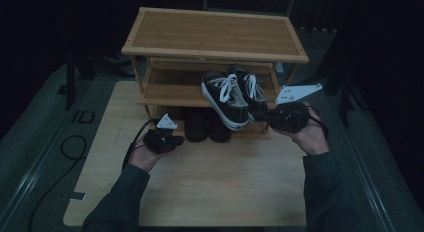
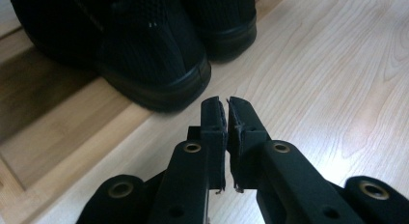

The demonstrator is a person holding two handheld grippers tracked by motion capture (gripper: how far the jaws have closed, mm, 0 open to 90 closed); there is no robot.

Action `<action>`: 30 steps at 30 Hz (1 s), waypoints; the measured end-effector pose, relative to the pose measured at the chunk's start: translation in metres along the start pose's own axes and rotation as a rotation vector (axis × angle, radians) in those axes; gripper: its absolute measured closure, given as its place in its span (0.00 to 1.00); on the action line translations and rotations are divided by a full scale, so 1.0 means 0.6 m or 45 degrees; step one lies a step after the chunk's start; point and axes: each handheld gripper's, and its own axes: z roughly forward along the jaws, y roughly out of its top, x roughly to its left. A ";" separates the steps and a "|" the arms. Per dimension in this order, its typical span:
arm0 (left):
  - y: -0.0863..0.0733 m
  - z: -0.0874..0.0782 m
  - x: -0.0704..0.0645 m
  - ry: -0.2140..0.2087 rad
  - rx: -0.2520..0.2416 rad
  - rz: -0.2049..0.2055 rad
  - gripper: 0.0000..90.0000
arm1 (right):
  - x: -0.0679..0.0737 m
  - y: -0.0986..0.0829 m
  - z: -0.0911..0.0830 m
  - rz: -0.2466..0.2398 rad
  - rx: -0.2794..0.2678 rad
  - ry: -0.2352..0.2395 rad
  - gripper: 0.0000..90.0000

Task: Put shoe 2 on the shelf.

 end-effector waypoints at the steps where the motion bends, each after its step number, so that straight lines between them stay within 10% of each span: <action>1: 0.006 0.000 0.000 0.003 0.000 0.001 0.97 | 0.001 -0.003 0.001 0.001 0.003 0.002 1.00; 12: 0.040 -0.005 0.002 -0.002 -0.033 -0.015 1.00 | 0.010 -0.026 0.015 0.010 0.033 0.034 1.00; 30: 0.128 -0.009 -0.007 0.046 -0.084 0.104 1.00 | 0.020 -0.060 0.032 0.022 0.070 0.076 1.00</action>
